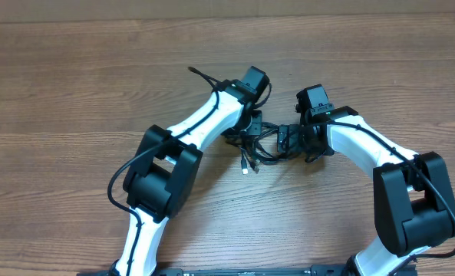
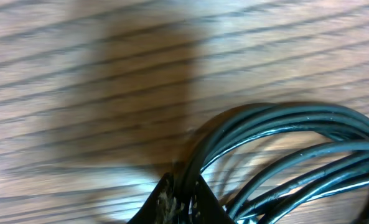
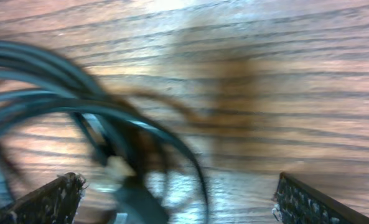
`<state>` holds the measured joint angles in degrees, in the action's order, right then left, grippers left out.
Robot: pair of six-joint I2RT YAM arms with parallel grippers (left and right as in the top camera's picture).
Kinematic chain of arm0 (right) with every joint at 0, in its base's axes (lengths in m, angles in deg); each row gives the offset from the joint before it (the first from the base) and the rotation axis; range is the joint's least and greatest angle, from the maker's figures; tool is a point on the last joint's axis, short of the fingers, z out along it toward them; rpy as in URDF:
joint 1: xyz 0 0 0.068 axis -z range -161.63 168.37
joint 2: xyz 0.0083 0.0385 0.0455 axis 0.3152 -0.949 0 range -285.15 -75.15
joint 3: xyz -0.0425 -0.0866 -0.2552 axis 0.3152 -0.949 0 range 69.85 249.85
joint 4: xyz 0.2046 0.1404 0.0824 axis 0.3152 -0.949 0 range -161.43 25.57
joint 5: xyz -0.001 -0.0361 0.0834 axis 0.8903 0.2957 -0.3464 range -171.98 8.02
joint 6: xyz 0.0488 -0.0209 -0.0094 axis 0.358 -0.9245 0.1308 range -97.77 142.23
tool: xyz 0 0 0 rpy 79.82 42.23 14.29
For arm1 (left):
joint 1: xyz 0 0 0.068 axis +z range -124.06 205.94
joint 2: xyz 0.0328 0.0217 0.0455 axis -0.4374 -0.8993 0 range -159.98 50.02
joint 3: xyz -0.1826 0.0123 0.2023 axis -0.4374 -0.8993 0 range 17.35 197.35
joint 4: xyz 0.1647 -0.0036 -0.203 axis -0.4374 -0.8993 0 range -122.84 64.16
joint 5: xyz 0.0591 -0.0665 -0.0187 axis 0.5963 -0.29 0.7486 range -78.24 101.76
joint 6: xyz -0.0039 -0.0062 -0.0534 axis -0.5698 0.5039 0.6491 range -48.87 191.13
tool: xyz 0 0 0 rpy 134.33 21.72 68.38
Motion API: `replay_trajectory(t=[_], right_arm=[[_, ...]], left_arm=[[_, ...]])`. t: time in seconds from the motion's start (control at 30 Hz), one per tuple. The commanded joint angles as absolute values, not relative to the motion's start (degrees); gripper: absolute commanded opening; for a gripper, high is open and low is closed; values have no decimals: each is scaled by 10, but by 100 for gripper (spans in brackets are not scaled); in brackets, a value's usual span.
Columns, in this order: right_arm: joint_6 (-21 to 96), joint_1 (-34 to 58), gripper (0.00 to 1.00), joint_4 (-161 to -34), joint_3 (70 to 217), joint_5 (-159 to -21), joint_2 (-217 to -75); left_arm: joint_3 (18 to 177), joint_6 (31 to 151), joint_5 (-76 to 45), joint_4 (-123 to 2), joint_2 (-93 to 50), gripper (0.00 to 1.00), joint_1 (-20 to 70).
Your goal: Untangle cables
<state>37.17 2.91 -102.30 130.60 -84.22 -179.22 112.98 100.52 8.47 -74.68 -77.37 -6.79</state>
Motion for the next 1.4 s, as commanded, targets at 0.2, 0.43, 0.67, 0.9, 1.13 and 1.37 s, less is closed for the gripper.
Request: replay_trajectory(t=[0.2, 0.43, 0.67, 0.9, 1.13, 1.37], right_arm=[[402, 30, 98, -1013, 1275, -750, -1836], [402, 30, 99, -1011, 1271, -748, -1836], [402, 30, 99, -1011, 1271, -756, -1836], [402, 30, 99, -1018, 1271, -743, -1836], [402, 30, 99, -1024, 1271, -727, -1836], [407, 30, 99, -1036, 1271, -713, -1836]], left_arm=[[1129, 947, 99, -799, -803, 27, -13], [1129, 942, 99, -812, -804, 34, 2], [1129, 943, 152, -815, -804, 40, 6], [1154, 943, 303, -910, -804, 41, 29], [1157, 945, 379, -984, -804, 46, 96], [1157, 945, 345, -1019, -804, 49, 179]])
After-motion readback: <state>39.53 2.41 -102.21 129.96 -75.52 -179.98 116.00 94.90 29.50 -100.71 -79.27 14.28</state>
